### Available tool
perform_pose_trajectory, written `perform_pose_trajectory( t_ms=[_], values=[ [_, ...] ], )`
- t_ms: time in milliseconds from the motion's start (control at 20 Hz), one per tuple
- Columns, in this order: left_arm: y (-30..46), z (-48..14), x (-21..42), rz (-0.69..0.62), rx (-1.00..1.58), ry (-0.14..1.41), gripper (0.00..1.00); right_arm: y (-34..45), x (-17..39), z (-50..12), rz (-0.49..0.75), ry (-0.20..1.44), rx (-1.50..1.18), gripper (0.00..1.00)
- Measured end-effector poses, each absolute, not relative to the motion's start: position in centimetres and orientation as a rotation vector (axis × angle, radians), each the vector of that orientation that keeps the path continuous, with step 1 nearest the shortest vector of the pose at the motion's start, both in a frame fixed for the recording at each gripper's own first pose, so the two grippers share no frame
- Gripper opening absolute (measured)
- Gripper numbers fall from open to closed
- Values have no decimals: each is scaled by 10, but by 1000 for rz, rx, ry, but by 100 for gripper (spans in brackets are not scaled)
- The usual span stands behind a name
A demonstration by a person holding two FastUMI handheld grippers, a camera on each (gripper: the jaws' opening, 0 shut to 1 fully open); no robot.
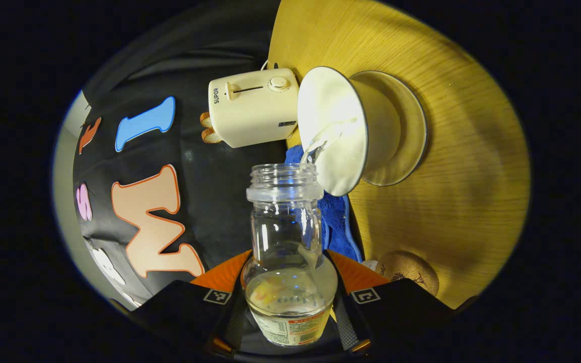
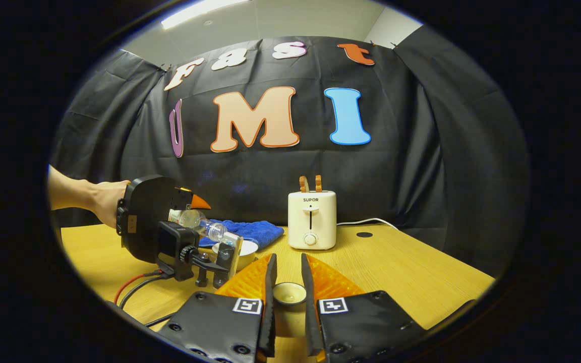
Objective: Open the teacup lid with one hand, grasp the water bottle and pour water into the teacup with the other hand; after pouring, place the water bottle on the coaster and then close the teacup lid.
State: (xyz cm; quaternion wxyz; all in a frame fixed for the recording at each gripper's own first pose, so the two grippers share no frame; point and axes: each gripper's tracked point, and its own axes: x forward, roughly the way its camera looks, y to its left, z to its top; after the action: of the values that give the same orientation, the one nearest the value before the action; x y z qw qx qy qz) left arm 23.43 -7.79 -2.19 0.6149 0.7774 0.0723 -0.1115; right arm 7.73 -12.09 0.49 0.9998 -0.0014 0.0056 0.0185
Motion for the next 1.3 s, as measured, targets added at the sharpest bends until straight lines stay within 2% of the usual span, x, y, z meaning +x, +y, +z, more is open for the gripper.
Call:
perform_pose_trajectory(
  t_ms=[1300],
  values=[
    [-88, 33, 252, -240, 2128, 144, 70, -119, 77, 5, 48, 12, -2, 27]
  ],
)
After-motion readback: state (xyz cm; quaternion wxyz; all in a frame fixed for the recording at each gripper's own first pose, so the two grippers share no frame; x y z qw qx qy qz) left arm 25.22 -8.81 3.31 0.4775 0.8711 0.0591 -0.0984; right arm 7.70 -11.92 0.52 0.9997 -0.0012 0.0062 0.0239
